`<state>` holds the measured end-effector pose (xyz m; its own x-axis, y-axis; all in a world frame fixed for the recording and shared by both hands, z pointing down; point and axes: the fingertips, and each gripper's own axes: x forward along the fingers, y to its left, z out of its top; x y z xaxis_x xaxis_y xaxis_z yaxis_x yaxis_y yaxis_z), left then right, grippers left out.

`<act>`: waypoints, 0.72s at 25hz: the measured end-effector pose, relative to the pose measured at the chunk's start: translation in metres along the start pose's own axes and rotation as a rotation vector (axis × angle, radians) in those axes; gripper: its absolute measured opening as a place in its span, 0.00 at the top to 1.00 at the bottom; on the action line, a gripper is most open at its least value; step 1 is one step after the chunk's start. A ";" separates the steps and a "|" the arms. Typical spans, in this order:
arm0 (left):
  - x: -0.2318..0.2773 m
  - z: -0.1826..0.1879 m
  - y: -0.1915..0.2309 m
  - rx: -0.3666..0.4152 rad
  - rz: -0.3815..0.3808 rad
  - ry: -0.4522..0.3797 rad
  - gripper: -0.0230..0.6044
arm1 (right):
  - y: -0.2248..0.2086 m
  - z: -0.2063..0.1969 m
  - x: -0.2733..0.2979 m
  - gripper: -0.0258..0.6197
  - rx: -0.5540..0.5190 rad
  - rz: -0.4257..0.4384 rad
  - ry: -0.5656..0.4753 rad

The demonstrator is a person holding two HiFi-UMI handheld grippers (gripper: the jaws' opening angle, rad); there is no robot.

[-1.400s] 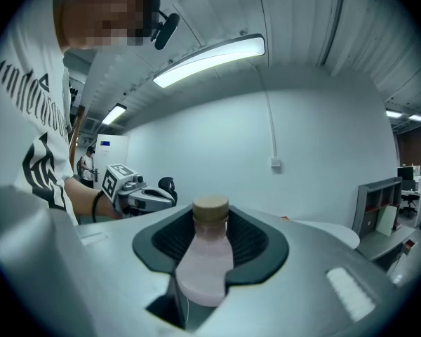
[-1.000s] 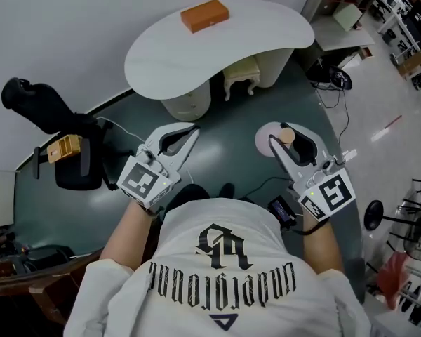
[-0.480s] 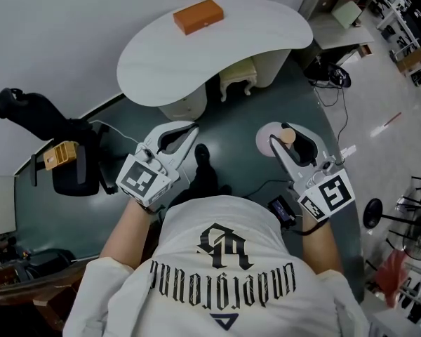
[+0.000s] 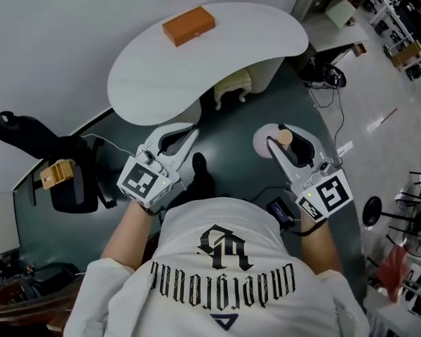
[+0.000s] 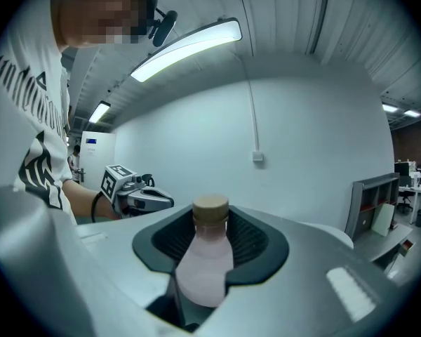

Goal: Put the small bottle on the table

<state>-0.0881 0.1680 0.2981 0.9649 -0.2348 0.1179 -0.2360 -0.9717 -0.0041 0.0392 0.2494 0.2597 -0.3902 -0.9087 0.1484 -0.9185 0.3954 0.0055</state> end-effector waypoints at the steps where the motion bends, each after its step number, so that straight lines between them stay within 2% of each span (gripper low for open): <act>1: 0.004 0.000 0.009 0.000 -0.002 -0.001 0.95 | -0.005 0.002 0.008 0.75 -0.001 -0.003 -0.001; 11: 0.035 0.000 0.112 0.017 -0.025 -0.002 0.95 | -0.053 0.012 0.102 0.75 0.004 -0.026 0.003; 18: 0.042 -0.004 0.181 0.007 -0.031 0.013 0.95 | -0.070 0.021 0.174 0.75 0.007 -0.031 -0.003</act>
<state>-0.0910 -0.0180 0.3063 0.9701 -0.2041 0.1312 -0.2050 -0.9787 -0.0067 0.0339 0.0603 0.2640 -0.3622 -0.9208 0.1449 -0.9304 0.3666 0.0036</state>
